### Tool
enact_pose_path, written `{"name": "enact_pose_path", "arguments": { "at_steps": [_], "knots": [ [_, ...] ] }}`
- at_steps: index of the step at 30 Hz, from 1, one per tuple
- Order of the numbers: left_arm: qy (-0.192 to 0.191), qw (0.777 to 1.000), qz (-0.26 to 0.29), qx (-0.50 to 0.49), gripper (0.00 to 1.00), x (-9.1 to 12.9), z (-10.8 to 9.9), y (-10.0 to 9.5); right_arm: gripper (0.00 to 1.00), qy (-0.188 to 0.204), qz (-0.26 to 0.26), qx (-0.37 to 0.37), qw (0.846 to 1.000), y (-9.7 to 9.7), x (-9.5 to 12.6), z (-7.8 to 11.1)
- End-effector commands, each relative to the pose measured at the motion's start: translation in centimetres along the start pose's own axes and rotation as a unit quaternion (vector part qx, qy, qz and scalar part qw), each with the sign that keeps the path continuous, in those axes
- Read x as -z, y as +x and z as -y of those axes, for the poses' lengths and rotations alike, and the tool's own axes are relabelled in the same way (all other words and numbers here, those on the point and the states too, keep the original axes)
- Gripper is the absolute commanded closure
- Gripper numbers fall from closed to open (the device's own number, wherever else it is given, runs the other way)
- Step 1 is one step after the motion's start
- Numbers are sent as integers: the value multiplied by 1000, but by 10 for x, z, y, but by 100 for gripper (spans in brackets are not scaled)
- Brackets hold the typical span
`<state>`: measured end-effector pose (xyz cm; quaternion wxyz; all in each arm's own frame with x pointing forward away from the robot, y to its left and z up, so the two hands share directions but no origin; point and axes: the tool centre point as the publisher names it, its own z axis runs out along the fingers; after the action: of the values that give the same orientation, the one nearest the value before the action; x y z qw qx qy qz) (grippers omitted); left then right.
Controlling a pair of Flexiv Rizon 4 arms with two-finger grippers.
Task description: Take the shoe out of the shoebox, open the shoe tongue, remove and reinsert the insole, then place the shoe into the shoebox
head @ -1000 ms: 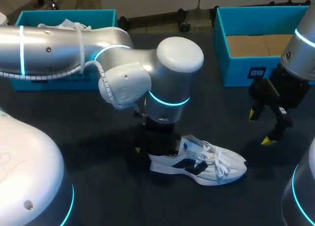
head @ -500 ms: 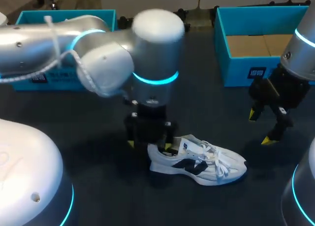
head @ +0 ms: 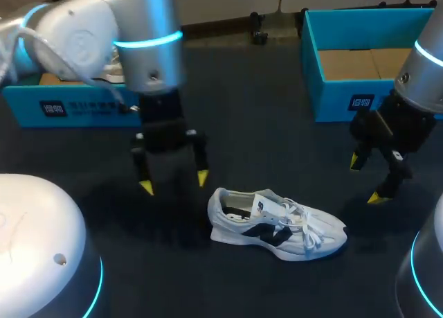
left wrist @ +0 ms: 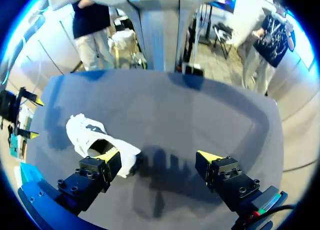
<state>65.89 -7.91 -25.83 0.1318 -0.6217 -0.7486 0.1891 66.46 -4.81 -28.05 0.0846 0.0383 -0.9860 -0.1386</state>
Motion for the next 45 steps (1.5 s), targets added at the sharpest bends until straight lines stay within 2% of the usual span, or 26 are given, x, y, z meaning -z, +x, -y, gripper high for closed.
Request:
{"name": "enact_pose_path", "arguments": {
  "at_steps": [1, 2, 17, 18, 20, 22, 26, 28, 31, 32, 34, 38, 45],
  "knots": [
    [83, 986, 145, 14, 0, -3, -2, 35, 0, 1, 0, 0, 1000, 0, -1, 0],
    [92, 985, 143, 9, 0, -4, -1, 38, 0, 1, 0, 0, 1000, 0, -1, 0],
    [92, 985, 143, 9, 0, -4, -1, 38, 0, 1, 0, 0, 1000, 0, -1, 0],
    [116, 978, 167, 37, 0, -5, -2, 39, 0, 1, 0, 0, 1000, 0, -1, 0],
    [146, 970, 183, 56, 0, -5, -3, 43, 0, 1, 0, 0, 1000, 0, -1, 0],
    [183, 952, 222, 104, 0, -3, -6, 47, 0, 1, 0, 0, 1000, 0, -1, 0],
    [206, 917, 291, 181, 0, 0, -16, 53, 0, 1, 0, 0, 1000, 0, -1, 0],
    [233, 883, 336, 229, 0, 1, -24, 56, 0, 1, 0, 0, 1000, 0, -1, 0],
    [254, 853, 375, 260, 0, -2, -31, 62, 0, 1, 0, 0, 1000, 0, -1, 0],
    [267, 835, 396, 272, 0, -5, -34, 63, 0, 1, 0, 0, 1000, 0, -1, 0],
    [286, 822, 400, 289, 0, -10, -37, 62, 0, 1, 0, 0, 1000, 0, -1, 0],
    [317, 775, 432, 336, 0, -23, -42, 60, 0, 1, 0, 0, 1000, 0, -1, 0],
    [341, 723, 445, 404, 0, -31, -45, 59, 0, 1, 0, 0, 1000, 0, -1, 0]
  ]
}}
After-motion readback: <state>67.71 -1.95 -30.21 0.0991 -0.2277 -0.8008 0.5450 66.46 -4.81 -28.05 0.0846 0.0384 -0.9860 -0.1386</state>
